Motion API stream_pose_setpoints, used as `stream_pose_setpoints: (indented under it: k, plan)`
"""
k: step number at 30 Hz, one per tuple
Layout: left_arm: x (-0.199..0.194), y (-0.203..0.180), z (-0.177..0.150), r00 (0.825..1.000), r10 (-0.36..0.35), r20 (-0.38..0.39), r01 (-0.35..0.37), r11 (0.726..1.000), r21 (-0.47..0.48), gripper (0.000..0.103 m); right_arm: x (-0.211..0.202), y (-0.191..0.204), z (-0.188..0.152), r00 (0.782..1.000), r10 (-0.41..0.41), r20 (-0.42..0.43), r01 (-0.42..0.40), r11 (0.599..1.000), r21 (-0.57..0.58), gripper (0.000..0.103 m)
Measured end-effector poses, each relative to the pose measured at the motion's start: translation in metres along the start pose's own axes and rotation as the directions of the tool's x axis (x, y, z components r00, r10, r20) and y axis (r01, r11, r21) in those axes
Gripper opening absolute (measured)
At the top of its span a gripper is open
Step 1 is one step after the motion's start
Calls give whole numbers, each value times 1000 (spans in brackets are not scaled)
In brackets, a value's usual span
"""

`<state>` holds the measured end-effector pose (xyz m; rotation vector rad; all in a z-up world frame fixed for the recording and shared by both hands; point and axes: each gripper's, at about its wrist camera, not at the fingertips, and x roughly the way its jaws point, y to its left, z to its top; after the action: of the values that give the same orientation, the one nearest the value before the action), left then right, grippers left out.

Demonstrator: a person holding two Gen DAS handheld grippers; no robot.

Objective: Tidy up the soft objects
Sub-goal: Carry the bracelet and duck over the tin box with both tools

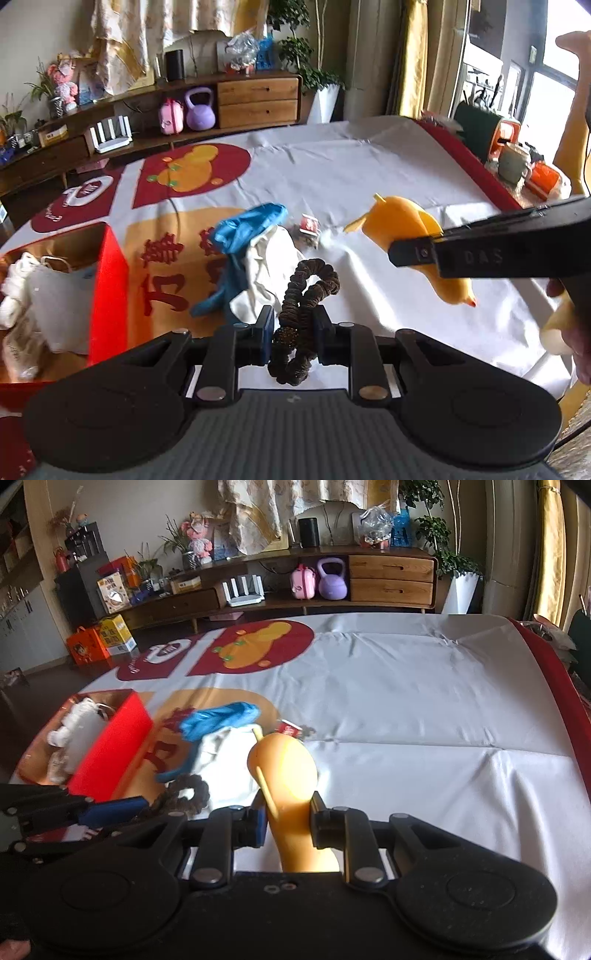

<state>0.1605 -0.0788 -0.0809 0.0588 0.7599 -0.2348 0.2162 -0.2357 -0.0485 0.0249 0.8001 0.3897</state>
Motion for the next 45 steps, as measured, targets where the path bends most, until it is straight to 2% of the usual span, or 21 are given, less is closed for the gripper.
stream_pose_setpoints:
  k: [12,21,34,45]
  plan:
    - [-52,33,2,998,56,36,-53,995,-88,22,-41,47,6,997,73,18,-72,996,-53,22]
    - [-85,71,0,991,112,72,-100,984,-150,22,-53,89,12,992,124,19,-122,988,-99,22]
    - [-122,125,-6,976,187,108,-160,962,-220,22,-45,148,21,985,171,7,-168,975,-147,22]
    - [-127,177,-13,963,254,86,-221,933,-285,22,-18,185,27,980,194,-29,-197,967,-160,23]
